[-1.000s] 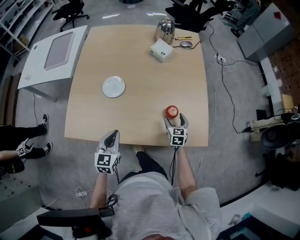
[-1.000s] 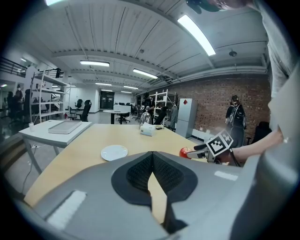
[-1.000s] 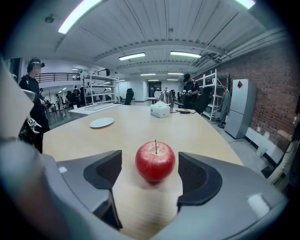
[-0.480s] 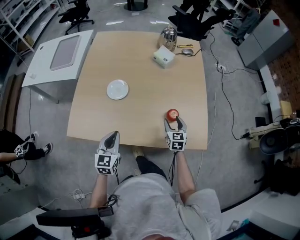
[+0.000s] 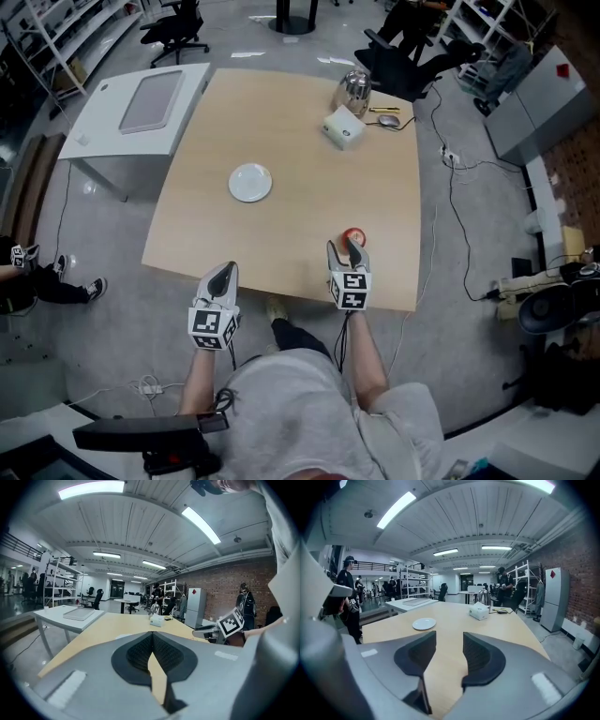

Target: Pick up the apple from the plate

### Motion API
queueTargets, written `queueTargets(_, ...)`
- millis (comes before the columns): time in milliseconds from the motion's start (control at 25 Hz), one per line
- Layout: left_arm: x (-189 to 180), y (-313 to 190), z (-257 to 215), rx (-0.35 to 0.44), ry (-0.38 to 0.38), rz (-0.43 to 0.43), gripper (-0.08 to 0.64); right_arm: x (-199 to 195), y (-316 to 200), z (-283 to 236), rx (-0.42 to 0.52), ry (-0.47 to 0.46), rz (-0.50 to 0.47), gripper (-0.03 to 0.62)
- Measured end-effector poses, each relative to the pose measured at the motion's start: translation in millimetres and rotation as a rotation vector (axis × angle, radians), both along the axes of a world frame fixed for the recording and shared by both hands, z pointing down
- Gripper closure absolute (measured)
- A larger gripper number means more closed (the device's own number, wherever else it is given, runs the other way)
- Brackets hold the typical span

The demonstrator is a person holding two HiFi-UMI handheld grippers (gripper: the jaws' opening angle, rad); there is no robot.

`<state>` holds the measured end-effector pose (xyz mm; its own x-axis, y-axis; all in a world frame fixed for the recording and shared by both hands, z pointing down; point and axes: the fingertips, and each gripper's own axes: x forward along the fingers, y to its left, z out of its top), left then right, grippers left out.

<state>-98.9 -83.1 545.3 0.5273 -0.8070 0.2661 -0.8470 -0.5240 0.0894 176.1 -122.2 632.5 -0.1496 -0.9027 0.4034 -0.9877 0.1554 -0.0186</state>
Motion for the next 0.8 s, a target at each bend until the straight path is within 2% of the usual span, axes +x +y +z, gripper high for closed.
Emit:
queueTargets(320, -20, 6, -10, 0.026, 0.007, -0.058, 0.54, -36, -3, -30, 0.063, -0.028, -0.077, 0.464)
queueTargets(800, -45, 16, -28, 0.067, 0.015, -0.131, 0.54, -86, 2, -60, 0.114, -0.104, -0.174, 0.508)
